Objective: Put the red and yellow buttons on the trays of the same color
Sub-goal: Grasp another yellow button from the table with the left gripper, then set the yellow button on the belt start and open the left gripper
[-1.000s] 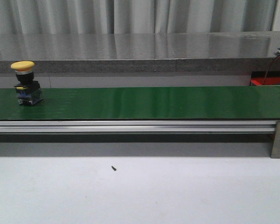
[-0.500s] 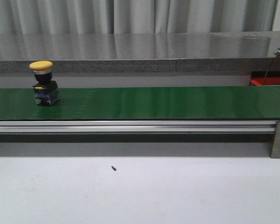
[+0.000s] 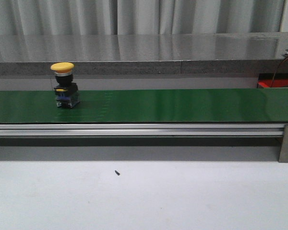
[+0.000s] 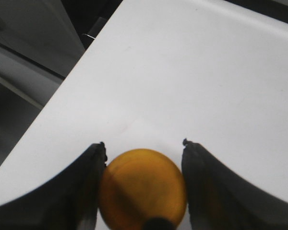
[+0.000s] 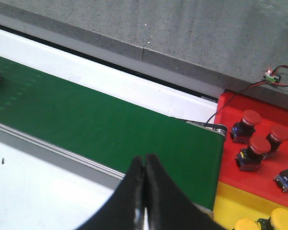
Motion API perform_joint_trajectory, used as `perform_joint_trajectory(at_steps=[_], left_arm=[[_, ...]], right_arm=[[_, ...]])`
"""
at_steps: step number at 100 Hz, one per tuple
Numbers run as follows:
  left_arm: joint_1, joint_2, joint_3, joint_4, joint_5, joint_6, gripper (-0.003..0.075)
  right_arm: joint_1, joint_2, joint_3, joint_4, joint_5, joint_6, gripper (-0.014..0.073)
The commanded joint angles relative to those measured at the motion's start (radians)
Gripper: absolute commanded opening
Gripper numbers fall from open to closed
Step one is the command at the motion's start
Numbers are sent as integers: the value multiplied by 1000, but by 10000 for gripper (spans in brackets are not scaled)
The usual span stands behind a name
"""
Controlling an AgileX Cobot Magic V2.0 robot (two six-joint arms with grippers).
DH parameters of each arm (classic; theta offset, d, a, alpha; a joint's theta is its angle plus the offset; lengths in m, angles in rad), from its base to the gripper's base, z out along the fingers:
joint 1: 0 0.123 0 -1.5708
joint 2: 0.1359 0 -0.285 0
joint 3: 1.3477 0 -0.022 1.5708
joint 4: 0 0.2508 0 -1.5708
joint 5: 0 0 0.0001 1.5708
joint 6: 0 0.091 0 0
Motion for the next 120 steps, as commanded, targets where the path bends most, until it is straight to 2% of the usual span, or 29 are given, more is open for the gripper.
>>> perform_joint_trajectory(at_steps=[1,23,46,71,102,120], left_arm=[[-3,-60,-32,-2,-37,-2,273],[-3,-69,-32,-2,-22,-2,118],[-4,-169,-32,-71,47,-2,39],[-66,-328,-13,-83,179,-2,19],[-267,-525,168,-81,182,26,18],[-355,-563,278,-81,156,26,15]], right_arm=[[-2,1,-21,20,-59,-7,-96],[-2,1,-21,20,-59,-7,-96],[-2,1,-21,20,-59,-7,-96],[-2,1,-21,20,-59,-7,-96],[-2,1,-21,20,-59,-7,-96],[-2,1,-21,20,-59,-7,-96]])
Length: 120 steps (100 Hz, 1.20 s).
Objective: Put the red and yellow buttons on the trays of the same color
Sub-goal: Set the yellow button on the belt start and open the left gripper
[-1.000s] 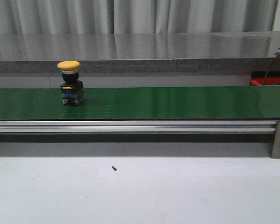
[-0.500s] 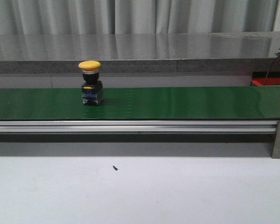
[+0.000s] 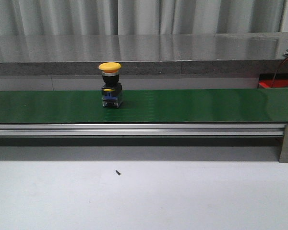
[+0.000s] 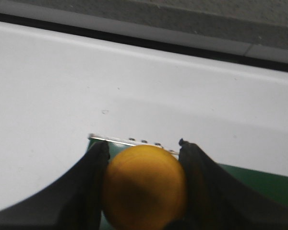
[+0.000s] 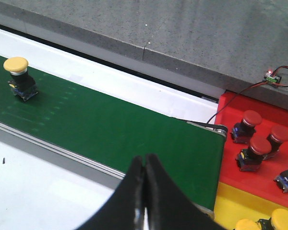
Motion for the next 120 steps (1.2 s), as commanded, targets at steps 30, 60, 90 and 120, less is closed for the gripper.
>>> perform_joint_trajectory(at_steps=[30,60,90,120], left_arm=[[-90,-60,167,-9,-169,-1,8],[-90,-60,186,-9,-165,-1,35],[-92,-65,186,-51,-176,26,603],[-183,-192,186,-58,-234,26,679]], right_arm=[[-2,1,-21,20,-59,-5,-96],[-2,1,-21,20,-59,-5,-96],[-2,1,-21,20,-59,-5,-96],[-2,1,-21,20,-59,-5,-96]])
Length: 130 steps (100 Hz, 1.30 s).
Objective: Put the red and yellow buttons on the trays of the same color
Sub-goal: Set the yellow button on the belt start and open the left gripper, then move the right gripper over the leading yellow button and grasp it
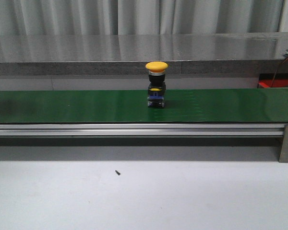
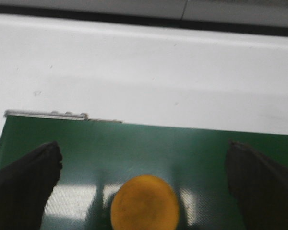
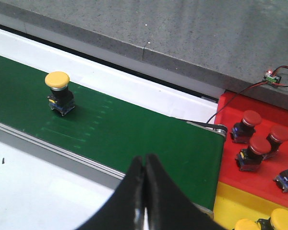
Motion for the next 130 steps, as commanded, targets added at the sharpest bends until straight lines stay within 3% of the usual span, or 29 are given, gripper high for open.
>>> perform_joint_trajectory(at_steps=[1,25,46,60,81,90,97,104,116,118,130], left_arm=[[-36,-101,-26,-15,-75,3,679],[-98,-254,4,-15,-76,3,654],[-115,-426,167,-15,-131,3,546],[-115,-559,321,-15,-196,3,388],[-115,-752,500,-48,-289,1,-22],[-115,-794,527,-46,-285,1,-19],[-115,-812,535,-46,-285,1,-19],[-115,-813,535,-46,-283,1,-19],[-115,-811,535,-48,-283,1,-19],[-115,-811,535,-48,-283,1,-19],[-115,-801,535,-48,-285,1,-19]], right_arm=[[-2,1,-21,20,-59,-5,-96],[-2,1,-21,20,-59,-5,-96],[-2,1,-21,24,-65,-5,-96],[-2,1,-21,27,-66,-5,-96],[-2,2,-21,71,-57,-5,-96],[-2,13,-21,78,-39,-1,-75],[-2,26,-21,91,-6,-1,10],[-2,47,-21,102,17,-1,178],[-2,97,-21,104,11,-1,606],[-2,109,-21,104,5,-1,646],[-2,192,-24,104,-26,-1,598]])
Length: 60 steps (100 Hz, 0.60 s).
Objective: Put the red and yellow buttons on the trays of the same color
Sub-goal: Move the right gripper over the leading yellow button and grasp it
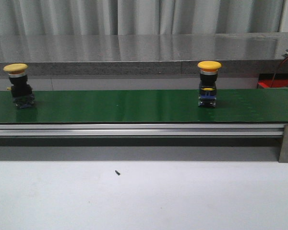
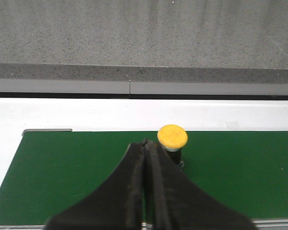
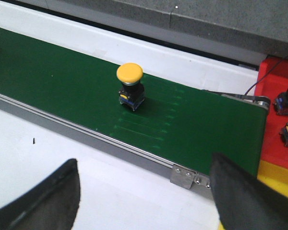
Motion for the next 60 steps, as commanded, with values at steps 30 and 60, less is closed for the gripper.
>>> perform_joint_trajectory(at_steps=[30,60], left_arm=[[-8,5,-30,-15,-83,-2,-19],[-8,5,-30,-15,-83,-2,-19]], right_arm=[[-2,373,-127,42,-136,-1,598],[73,621,-267,38,-154,-15,598]])
